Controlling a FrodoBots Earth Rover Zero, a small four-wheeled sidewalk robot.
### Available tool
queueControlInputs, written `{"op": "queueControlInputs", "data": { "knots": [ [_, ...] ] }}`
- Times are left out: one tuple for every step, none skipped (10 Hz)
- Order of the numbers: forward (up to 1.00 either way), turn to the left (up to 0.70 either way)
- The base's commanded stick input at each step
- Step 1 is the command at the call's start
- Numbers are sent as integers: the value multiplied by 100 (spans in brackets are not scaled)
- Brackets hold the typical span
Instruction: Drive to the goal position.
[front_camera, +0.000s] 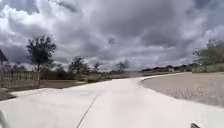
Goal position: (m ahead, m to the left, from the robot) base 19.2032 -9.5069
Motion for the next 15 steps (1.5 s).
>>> {"op": "queueControlInputs", "data": {
  "knots": [
    [70,1],
    [70,1],
    [70,1],
    [70,1],
    [70,1],
    [70,1],
    [70,1],
    [70,1],
    [70,1],
    [70,1],
    [70,1],
    [70,1],
    [70,1],
    [70,1],
    [70,1]
  ]
}}
